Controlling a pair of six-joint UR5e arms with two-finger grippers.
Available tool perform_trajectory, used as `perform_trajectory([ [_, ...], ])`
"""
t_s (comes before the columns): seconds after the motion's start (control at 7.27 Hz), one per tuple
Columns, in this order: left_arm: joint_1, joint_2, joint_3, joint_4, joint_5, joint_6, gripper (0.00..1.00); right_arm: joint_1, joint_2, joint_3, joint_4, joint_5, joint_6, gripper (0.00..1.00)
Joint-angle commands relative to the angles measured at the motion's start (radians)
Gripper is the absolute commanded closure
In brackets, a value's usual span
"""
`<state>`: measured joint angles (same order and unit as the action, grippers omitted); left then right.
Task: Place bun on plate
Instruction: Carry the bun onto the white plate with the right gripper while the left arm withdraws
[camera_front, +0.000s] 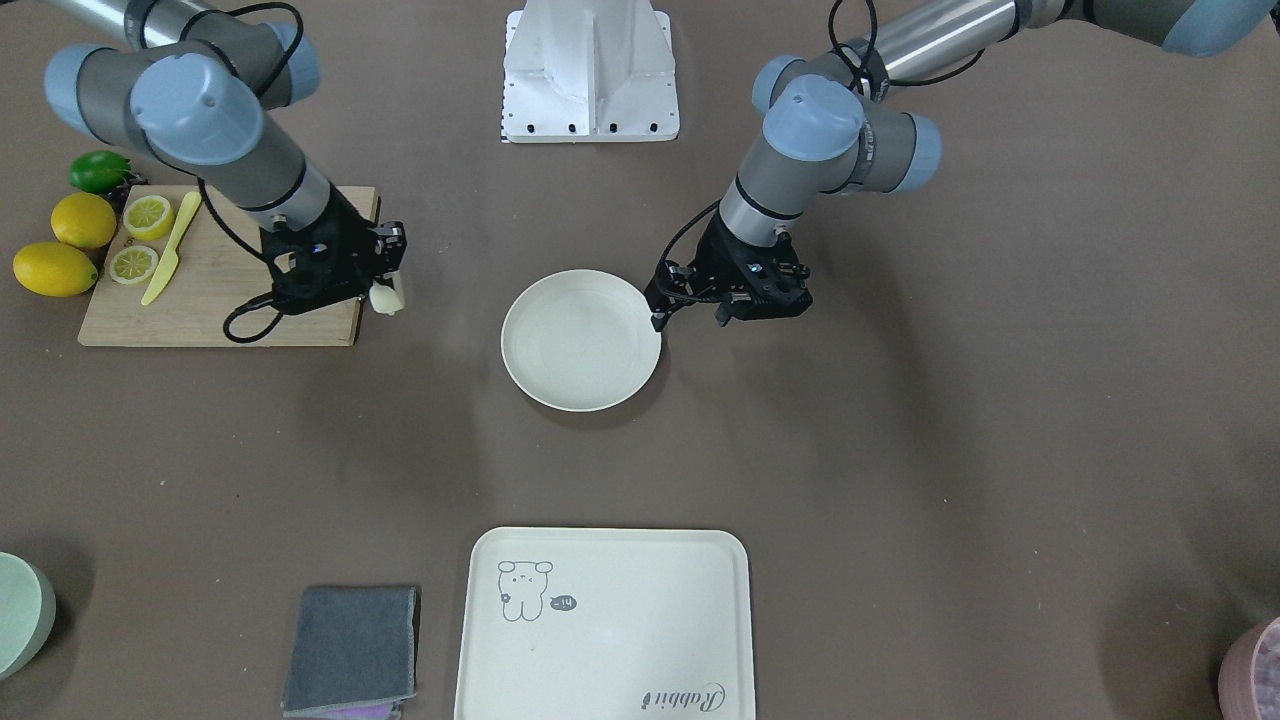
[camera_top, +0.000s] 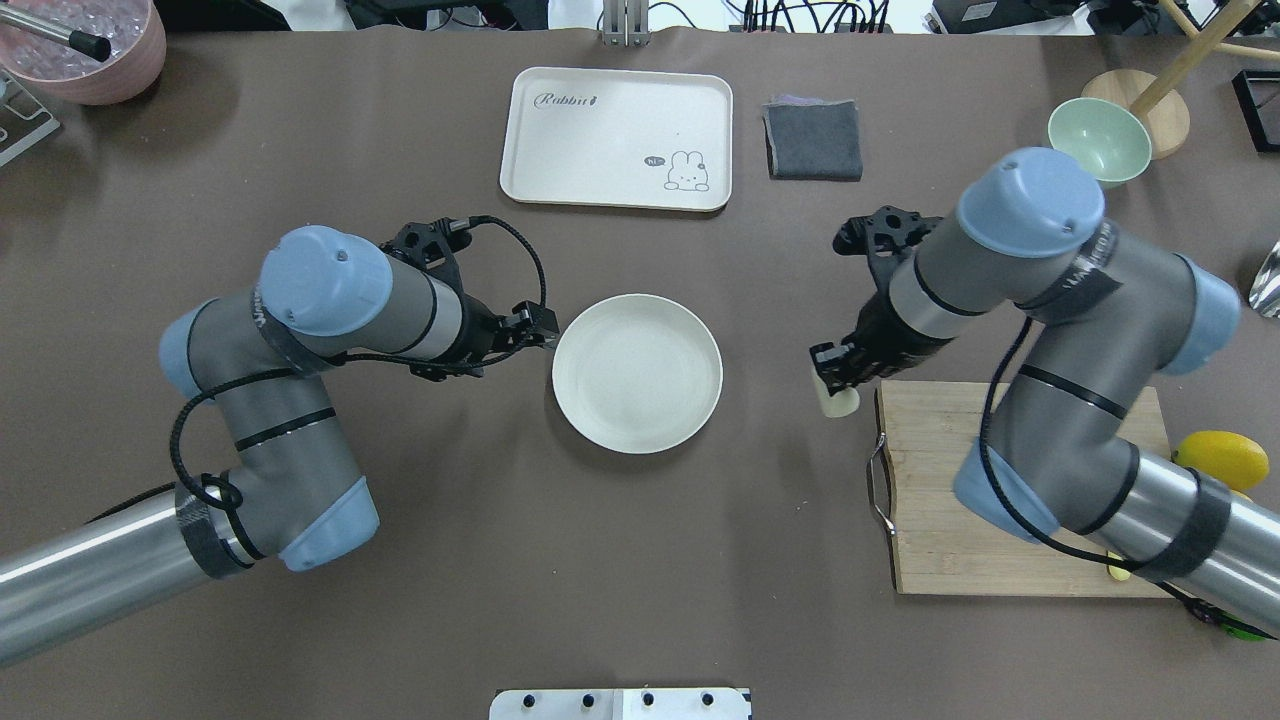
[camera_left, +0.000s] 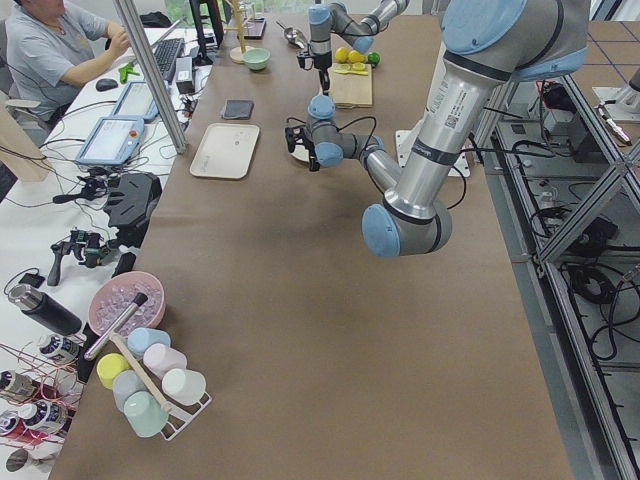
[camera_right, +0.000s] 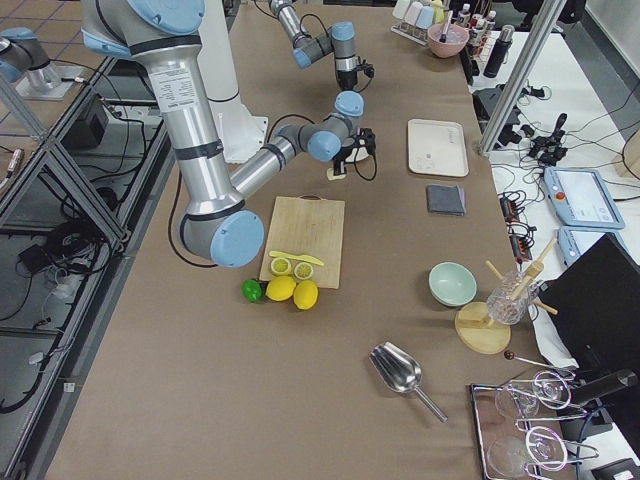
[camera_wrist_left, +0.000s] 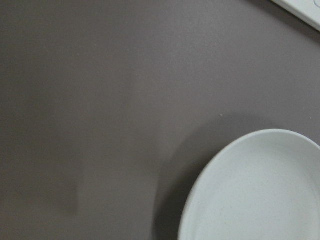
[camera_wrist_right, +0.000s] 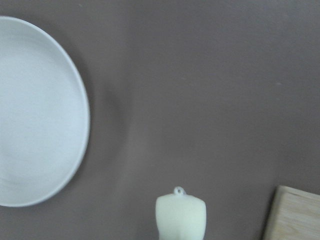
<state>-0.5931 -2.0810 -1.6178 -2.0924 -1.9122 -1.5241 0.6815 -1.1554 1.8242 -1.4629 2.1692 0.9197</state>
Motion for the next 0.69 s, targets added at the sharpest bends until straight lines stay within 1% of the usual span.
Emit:
perform_trajectory([
  [0.0,-0.118,0.123,-0.039,-0.008,-0.106,0.165,0.04,-0.077,0.263,-0.142,-0.068,-0.076,0.167,0.89],
  [0.14,-0.167,0.172,-0.044,-0.009,-0.143,0.235,0.04,-0.094,0.346,-0.236,-0.068,-0.098,0.204,0.89],
  [0.28,-0.195,0.203,-0.05,-0.018,-0.169,0.267,0.04,-0.1,0.385,-0.323,-0.032,-0.136,0.209,0.87],
  [0.41,-0.197,0.206,-0.05,-0.027,-0.174,0.268,0.04,-0.111,0.39,-0.397,0.058,-0.155,0.214,0.83],
  [0.55,-0.197,0.203,-0.05,-0.029,-0.174,0.266,0.03,-0.121,0.382,-0.419,0.081,-0.155,0.229,0.75],
])
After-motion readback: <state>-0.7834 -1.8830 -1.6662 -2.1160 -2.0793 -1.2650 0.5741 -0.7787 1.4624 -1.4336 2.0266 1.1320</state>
